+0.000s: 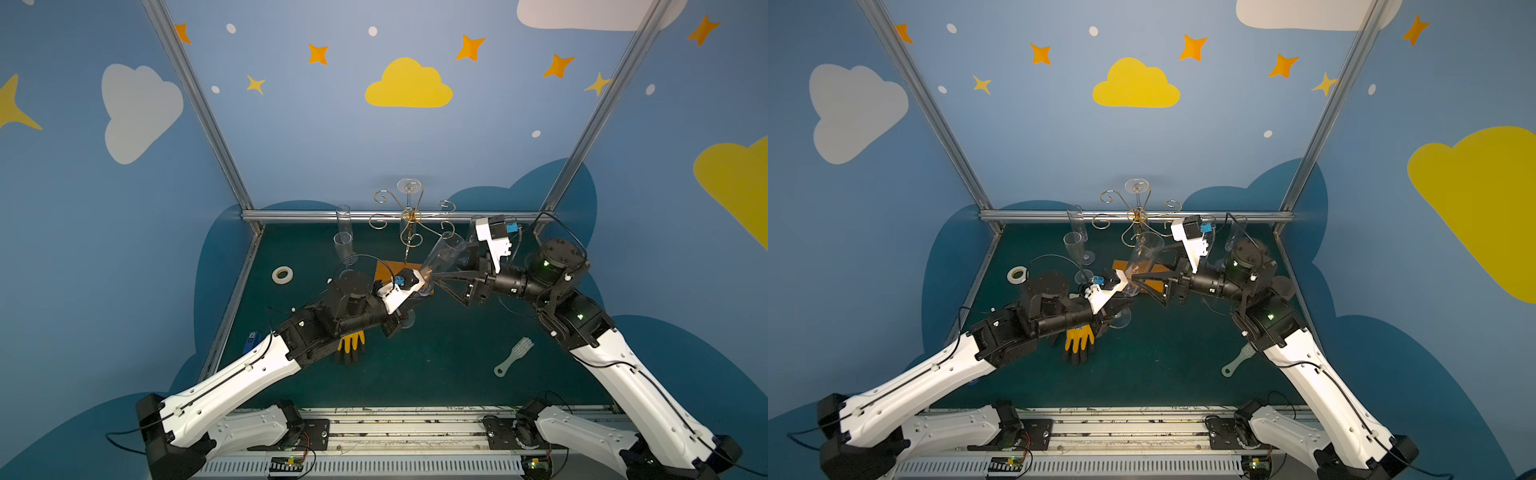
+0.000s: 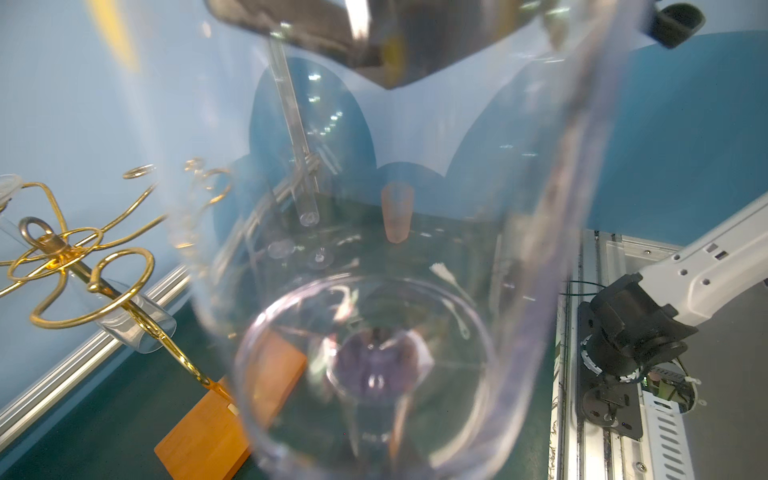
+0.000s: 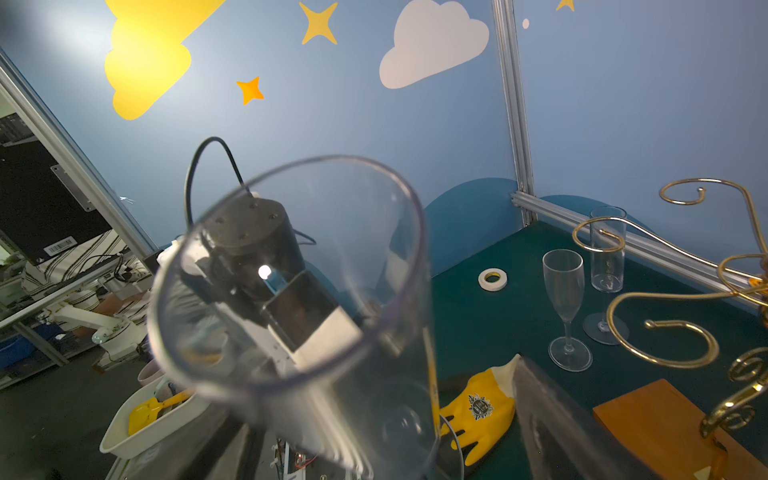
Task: Take the wine glass off the wine glass rack
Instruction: Pick up the wine glass from the wine glass rack.
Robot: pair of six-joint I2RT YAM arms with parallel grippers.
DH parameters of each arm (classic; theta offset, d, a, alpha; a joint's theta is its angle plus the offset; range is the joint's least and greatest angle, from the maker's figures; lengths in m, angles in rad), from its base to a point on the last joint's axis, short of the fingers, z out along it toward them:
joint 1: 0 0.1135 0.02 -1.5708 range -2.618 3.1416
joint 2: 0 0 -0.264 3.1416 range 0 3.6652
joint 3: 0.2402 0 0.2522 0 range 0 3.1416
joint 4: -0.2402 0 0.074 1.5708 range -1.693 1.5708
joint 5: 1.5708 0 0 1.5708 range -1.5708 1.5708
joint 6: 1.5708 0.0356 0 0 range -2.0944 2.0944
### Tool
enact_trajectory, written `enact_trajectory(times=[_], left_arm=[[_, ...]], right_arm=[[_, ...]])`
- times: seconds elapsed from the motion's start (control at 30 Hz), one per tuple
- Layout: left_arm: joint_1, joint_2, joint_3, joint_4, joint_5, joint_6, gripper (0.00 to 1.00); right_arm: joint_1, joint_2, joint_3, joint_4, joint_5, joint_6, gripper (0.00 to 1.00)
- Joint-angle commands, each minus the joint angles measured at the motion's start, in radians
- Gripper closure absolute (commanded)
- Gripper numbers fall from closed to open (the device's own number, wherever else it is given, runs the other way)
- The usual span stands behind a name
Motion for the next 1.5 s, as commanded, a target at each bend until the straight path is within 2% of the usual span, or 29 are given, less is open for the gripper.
enact_trajectory(times=[0.0,0.17,0.73,0.83,0.97,1.23,1.47], left_arm=[[-0.003,-0.001,0.037,0.004,0.021,0.005,0.97],[-0.003,0.006,0.041,-0.002,0.026,0.004,0.97],[-0.003,0.0,0.031,0.001,0.031,0.007,0.95],[-0.003,-0.01,0.025,0.004,0.024,0.002,0.87],[-0.003,-0.041,0.003,0.021,0.012,-0.011,0.57],[-0.003,-0.152,-0.074,0.102,-0.019,-0.047,0.34],[-0.003,-0.234,-0.121,0.155,-0.041,-0.069,0.26]], right_arm=[[0.013,0.009,0.029,0.067,0.008,0.003,0.13],[0.026,0.018,0.02,0.093,0.052,-0.005,0.21],[0.046,0.021,-0.003,0.106,0.105,-0.012,0.64],[0.048,0.014,-0.01,0.102,0.111,-0.013,0.65],[0.047,-0.004,-0.016,0.076,0.127,-0.03,0.66],[0.046,-0.056,-0.029,-0.013,0.18,-0.089,0.66],[0.042,-0.09,-0.043,-0.082,0.238,-0.137,0.66]])
